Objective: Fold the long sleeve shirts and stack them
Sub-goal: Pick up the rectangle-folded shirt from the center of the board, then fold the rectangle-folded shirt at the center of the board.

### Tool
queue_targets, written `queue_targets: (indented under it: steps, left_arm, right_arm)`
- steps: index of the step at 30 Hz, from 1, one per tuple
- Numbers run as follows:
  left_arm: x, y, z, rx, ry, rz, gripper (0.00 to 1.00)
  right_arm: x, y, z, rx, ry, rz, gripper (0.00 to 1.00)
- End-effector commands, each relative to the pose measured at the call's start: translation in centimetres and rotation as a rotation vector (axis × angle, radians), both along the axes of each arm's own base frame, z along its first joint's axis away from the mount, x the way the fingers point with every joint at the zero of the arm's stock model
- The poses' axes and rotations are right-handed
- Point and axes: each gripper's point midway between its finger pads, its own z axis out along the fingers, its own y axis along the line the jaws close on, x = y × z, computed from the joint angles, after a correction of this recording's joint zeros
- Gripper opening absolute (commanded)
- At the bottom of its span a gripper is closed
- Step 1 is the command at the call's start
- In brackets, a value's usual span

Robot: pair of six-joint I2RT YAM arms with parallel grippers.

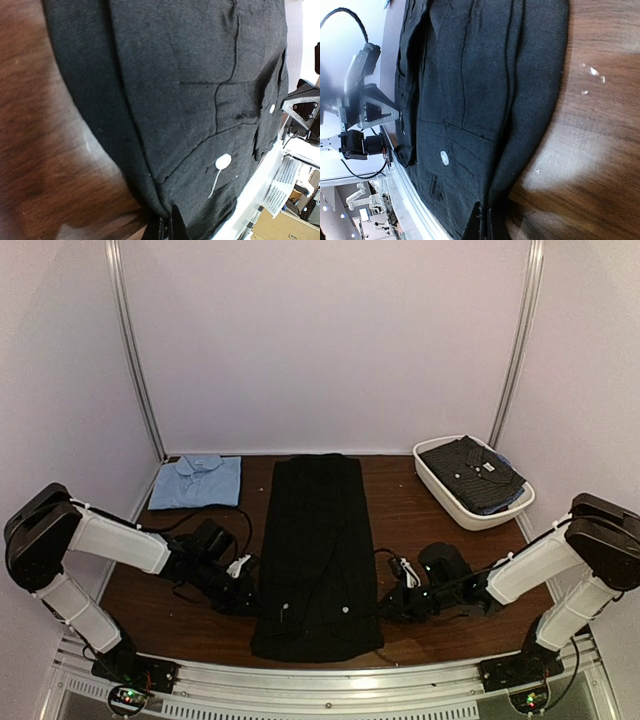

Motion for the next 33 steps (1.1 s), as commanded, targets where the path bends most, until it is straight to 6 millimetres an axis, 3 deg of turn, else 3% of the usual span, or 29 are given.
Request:
queue_targets:
  steps: [1,12,23,33]
  left_arm:
    - [-0.8,-0.4,1.2,-0.053,-0.002,-0.014,0.0]
    - [0.3,-1.7,4.9,-0.12,-0.062,-0.035,0.0]
    - [3.0,-3.3,9.6,-0.321,-0.003,0.025,0.0]
    - [3.7,-3.1,10.7,-0.33,-0.002,0.048,0.0]
  right_arm:
    - [-0.1,0.9,1.8,0.033,-0.037,0.031,0.0]
    - [1.6,2.1,5.6,0.09,-0.099,0.016,0.0]
    - [6.9,3.2,10.7,0.2,-0.199,-0.07,0.0]
    - [7.7,3.7,11.1,0.204,-0.217,-0.065,0.0]
